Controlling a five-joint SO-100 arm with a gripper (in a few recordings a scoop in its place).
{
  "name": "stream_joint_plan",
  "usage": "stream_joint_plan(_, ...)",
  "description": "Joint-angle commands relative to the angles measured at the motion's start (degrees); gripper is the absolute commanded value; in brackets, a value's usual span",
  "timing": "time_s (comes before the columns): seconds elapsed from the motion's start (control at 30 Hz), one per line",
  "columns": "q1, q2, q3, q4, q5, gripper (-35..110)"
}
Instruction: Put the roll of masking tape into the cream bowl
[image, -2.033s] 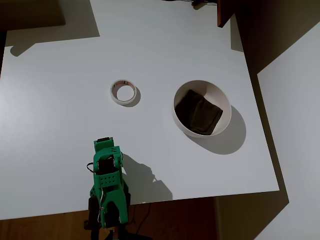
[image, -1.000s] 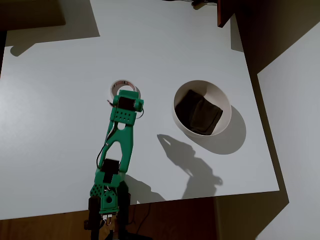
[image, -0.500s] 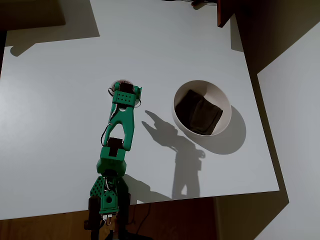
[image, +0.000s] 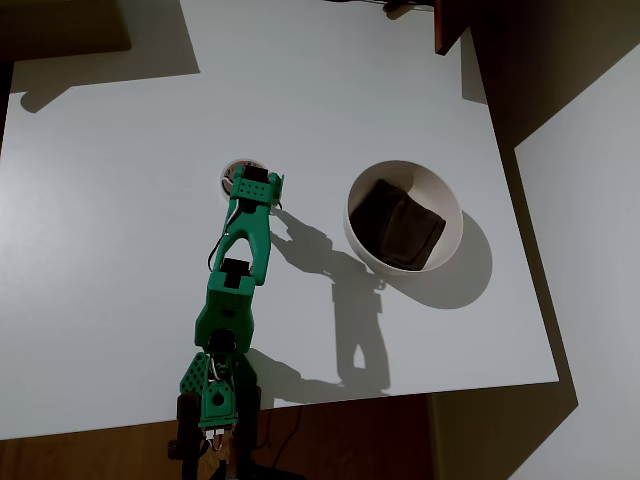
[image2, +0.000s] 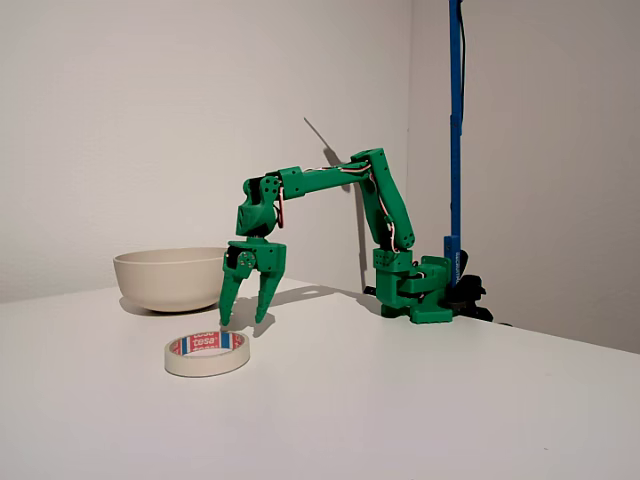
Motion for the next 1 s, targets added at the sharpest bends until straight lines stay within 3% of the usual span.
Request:
stream_joint_plan(0.0,1.2,0.5,-3.4,-0.9,-0.8,19)
stream_joint_plan(0.67,-0.6,-7.4,-8.4,0.4,-1.1,16)
stream_joint_plan(0.97,-1.8,-7.2,-8.4,0.9,-1.7,-8)
